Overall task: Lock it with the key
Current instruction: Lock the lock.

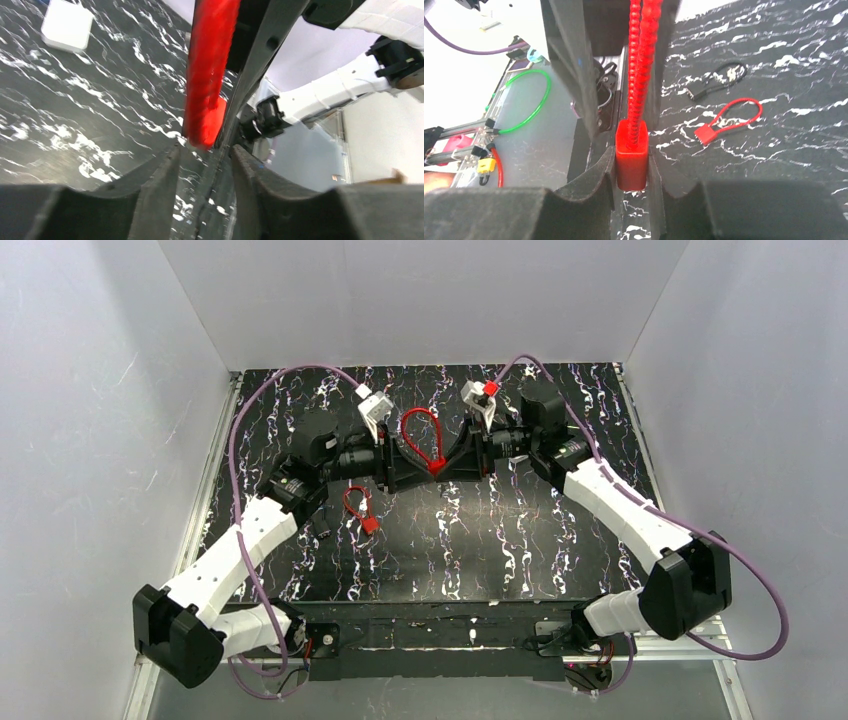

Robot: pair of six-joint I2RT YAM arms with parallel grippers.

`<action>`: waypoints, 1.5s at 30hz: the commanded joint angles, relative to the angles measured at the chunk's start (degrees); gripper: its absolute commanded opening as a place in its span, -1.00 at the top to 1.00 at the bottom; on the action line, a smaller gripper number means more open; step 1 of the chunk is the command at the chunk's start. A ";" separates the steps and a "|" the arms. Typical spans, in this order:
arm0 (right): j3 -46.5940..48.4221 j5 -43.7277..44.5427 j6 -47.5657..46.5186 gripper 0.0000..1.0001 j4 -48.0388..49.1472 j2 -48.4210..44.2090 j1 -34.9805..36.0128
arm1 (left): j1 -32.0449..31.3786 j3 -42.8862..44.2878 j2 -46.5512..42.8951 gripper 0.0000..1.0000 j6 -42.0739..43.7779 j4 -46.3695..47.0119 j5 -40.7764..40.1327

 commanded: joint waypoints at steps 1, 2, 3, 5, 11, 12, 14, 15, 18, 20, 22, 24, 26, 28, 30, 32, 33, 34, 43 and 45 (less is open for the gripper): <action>-0.92 -2.97 5.04 0.97 13.49 -3.72 -0.02 | -0.46 2.02 0.85 -0.01 0.73 -3.05 4.09; -1.28 -3.14 5.02 0.97 13.49 -3.76 0.31 | -0.46 2.45 1.14 -0.09 0.61 -2.57 3.99; -1.61 -3.24 5.03 0.97 13.53 -3.74 0.64 | -0.46 2.87 1.53 -0.14 0.31 -2.11 3.95; -2.03 -3.62 5.02 0.97 13.55 -3.70 0.96 | -0.46 3.79 2.47 -0.19 -0.53 -1.09 4.64; -2.29 -3.84 2.54 0.97 10.91 -3.91 1.03 | -0.46 7.38 3.75 -0.24 -2.22 0.68 8.17; -2.42 -3.77 2.09 0.97 10.60 -3.88 1.03 | -0.46 7.81 3.68 -0.25 -2.46 0.88 8.51; -2.76 -3.70 1.78 0.97 10.41 -3.79 1.03 | -0.49 8.22 3.36 -0.28 -3.46 1.93 8.75; -2.97 -3.48 1.77 0.97 10.58 -3.72 1.03 | -0.50 8.25 3.29 -0.29 -4.12 2.66 8.84; -3.95 -3.42 3.27 0.97 13.18 -3.49 1.09 | -0.47 8.54 3.51 -0.28 -5.67 3.77 7.83; -4.63 -3.76 4.91 0.97 15.06 -3.49 1.23 | -0.47 8.64 3.79 -0.22 -6.02 4.13 6.77; -4.60 -4.18 5.23 0.97 15.24 -3.64 1.46 | -0.51 8.69 4.27 -0.08 -6.21 4.33 5.94; -4.56 -4.31 5.41 0.97 15.25 -3.79 1.64 | -0.47 8.66 4.80 0.13 -6.60 4.34 5.31; -4.46 -4.34 5.57 0.97 15.27 -3.89 1.83 | -0.46 8.63 5.35 0.31 -6.96 4.45 4.96; -4.48 -4.36 5.82 0.97 15.38 -3.88 1.96 | -0.48 8.65 5.86 0.41 -7.58 4.70 4.98; -4.79 -4.50 6.88 0.97 16.56 -3.75 2.07 | -0.44 8.76 6.36 0.54 -8.33 5.13 5.03; -5.59 -4.69 9.43 0.97 19.13 -3.65 2.08 | -0.44 8.75 6.52 0.70 -9.25 5.45 4.90; -6.06 -4.69 11.30 0.87 21.71 -3.56 2.08 | -0.40 8.69 6.55 0.80 -9.53 5.62 4.94; -6.76 -4.66 13.45 0.74 24.23 -3.48 2.08 | -0.39 8.64 6.54 0.90 -9.89 5.81 4.99; -10.49 -2.78 25.76 -0.04 37.17 -2.45 2.12 | -0.37 7.79 6.29 1.00 -11.71 7.02 6.28; -10.94 -2.37 27.42 -0.09 39.08 -2.25 2.17 | -0.39 7.57 6.23 1.00 -11.88 7.26 6.26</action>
